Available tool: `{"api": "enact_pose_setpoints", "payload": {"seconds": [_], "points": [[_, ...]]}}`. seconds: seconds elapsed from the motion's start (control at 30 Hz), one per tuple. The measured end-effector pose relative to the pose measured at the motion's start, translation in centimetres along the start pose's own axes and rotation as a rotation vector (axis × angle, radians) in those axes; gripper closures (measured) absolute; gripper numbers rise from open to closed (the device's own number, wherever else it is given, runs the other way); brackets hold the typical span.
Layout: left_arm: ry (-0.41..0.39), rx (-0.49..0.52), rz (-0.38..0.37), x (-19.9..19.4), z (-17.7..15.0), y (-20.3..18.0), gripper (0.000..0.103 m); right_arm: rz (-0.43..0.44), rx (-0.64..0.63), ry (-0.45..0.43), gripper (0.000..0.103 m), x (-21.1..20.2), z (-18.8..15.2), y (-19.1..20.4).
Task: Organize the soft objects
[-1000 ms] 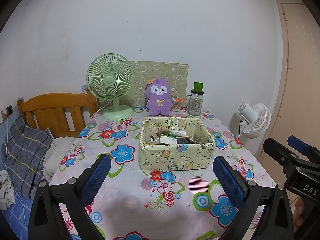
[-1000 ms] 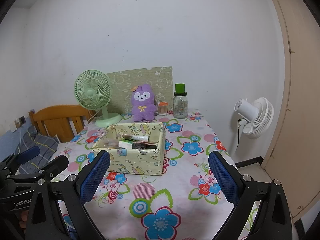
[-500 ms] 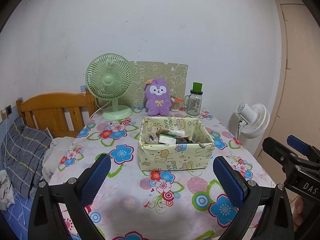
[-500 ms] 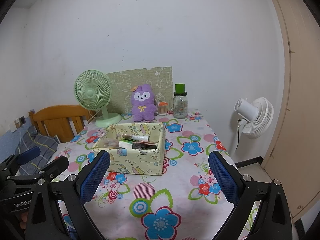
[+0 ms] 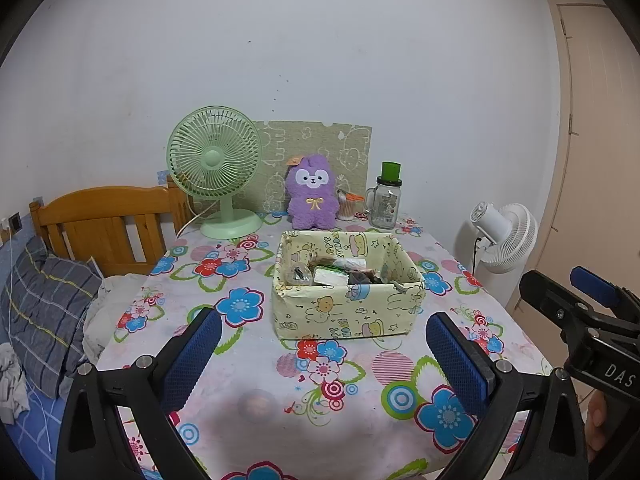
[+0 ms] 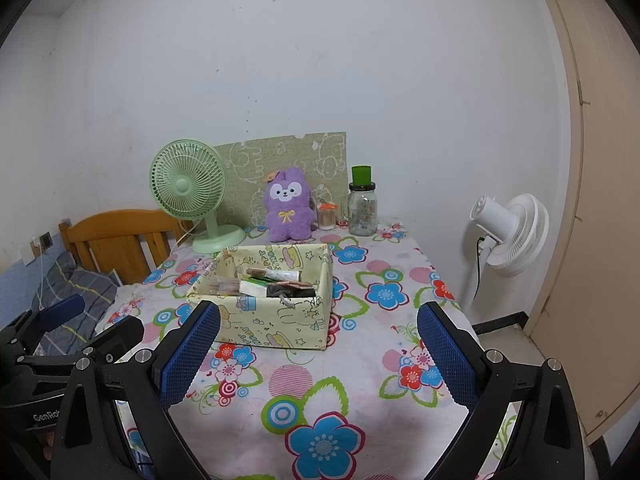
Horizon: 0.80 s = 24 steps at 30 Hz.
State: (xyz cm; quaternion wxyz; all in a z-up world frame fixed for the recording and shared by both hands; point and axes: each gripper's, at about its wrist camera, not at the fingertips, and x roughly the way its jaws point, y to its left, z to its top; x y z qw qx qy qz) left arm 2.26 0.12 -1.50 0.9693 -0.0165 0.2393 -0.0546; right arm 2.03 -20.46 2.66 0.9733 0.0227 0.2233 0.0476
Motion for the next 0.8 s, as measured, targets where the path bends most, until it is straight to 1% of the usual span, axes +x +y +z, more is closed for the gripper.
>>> {"api": "enact_pose_setpoints", "payload": {"seconds": [0.8], "points": [[-0.001, 0.006, 0.0, 0.02, -0.02, 0.03, 0.0, 0.0, 0.0, 0.001, 0.003, -0.01, 0.04, -0.06]]}}
